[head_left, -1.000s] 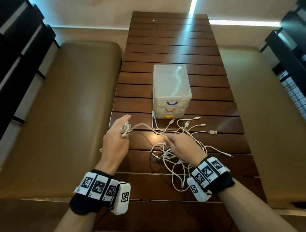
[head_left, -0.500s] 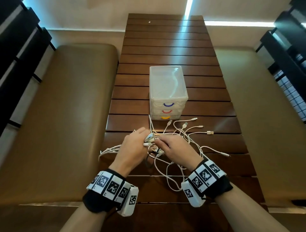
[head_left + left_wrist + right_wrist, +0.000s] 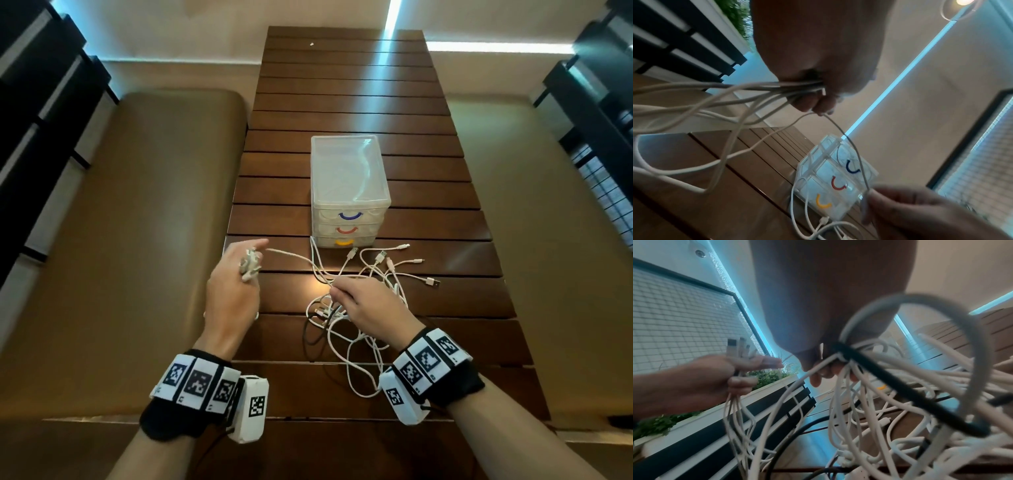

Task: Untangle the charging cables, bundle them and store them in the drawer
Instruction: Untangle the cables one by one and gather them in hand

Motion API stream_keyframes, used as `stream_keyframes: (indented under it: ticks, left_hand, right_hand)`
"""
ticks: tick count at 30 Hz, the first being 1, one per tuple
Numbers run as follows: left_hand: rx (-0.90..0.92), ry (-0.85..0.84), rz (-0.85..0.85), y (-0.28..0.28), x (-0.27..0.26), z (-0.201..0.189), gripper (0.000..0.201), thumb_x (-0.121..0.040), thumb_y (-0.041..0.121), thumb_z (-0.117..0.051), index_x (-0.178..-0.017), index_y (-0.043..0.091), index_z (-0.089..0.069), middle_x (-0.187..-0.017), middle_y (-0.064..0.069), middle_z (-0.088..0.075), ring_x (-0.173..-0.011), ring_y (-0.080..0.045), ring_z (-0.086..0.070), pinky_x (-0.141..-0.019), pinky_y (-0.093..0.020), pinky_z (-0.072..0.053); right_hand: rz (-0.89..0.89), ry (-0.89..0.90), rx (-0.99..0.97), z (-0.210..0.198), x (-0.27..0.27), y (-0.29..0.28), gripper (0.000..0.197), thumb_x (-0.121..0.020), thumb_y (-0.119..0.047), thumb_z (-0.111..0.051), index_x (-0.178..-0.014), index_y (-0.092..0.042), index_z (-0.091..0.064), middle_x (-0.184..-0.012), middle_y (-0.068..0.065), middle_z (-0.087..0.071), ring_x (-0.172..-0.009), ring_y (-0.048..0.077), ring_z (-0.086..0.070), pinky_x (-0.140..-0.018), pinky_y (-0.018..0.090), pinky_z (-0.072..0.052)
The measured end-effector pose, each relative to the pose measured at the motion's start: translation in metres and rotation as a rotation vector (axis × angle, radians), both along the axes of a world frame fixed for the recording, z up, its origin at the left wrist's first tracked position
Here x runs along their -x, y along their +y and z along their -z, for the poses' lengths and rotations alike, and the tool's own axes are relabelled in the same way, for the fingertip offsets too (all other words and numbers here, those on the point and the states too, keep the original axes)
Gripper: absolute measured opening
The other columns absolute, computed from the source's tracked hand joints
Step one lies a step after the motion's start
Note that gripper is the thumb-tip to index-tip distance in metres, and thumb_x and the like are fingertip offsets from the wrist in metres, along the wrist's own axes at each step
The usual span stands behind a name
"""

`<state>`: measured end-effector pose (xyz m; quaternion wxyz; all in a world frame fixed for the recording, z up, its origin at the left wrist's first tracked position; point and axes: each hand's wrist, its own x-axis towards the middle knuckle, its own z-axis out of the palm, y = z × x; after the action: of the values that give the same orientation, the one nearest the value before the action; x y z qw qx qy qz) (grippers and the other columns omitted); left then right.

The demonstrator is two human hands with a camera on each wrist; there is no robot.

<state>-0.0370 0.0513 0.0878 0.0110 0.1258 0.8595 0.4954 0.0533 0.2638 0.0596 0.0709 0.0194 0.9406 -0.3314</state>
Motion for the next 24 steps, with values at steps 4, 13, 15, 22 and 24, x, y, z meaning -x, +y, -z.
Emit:
stream_keyframes:
  ticks: [4,13,15,22,24]
  left_hand:
    - [0.163,0.013,0.431,0.017,-0.018,-0.009,0.069,-0.082,-0.013,-0.054,-0.139,0.026,-0.057,-0.146,0.014,-0.051,-0.128,-0.005,-0.052,-0.108,-0.022,-0.038]
    - [0.455,-0.048,0.448,0.017,-0.014,-0.003,0.026,-0.09,0.007,-0.052,-0.083,0.031,-0.055,-0.08,0.012,-0.057,-0.078,-0.013,-0.057,-0.066,-0.032,-0.041]
    - [0.209,-0.093,0.319,0.007,-0.008,-0.004,0.024,-0.091,0.01,-0.047,-0.075,0.024,-0.058,-0.068,0.007,-0.061,-0.065,-0.007,-0.054,-0.061,-0.033,-0.043]
    - [-0.46,-0.291,-0.219,-0.036,0.024,-0.029,0.031,-0.106,0.022,-0.045,-0.078,0.019,-0.059,-0.06,0.011,-0.058,-0.049,0.0,-0.045,-0.044,-0.016,-0.035]
    - [-0.252,-0.225,-0.284,-0.048,0.03,-0.016,0.026,-0.106,0.022,-0.046,-0.093,0.018,-0.068,-0.067,0.0,-0.06,-0.052,-0.01,-0.045,-0.047,-0.028,-0.037]
  right_hand:
    - [-0.027,0.067,-0.033,-0.002,0.0,-0.01,0.018,-0.102,-0.027,-0.05,-0.088,-0.017,-0.058,-0.078,0.001,-0.065,-0.071,0.018,-0.056,-0.064,0.033,-0.038]
    - [-0.068,0.026,-0.06,-0.007,-0.004,-0.007,0.025,-0.103,-0.036,-0.05,-0.087,-0.019,-0.06,-0.08,-0.004,-0.063,-0.075,0.013,-0.056,-0.068,0.028,-0.042]
    - [-0.063,0.002,-0.089,-0.005,-0.002,-0.006,0.022,-0.102,-0.037,-0.051,-0.083,-0.025,-0.054,-0.077,-0.008,-0.058,-0.074,0.011,-0.053,-0.067,0.027,-0.041]
    - [0.058,-0.028,-0.076,0.004,-0.006,0.009,0.028,-0.104,-0.03,-0.046,-0.086,-0.013,-0.058,-0.073,-0.003,-0.06,-0.066,0.011,-0.052,-0.062,0.029,-0.034]
    - [0.056,-0.032,-0.077,0.004,-0.008,0.009,0.03,-0.105,-0.032,-0.042,-0.091,-0.012,-0.06,-0.073,-0.001,-0.061,-0.064,0.011,-0.051,-0.061,0.03,-0.034]
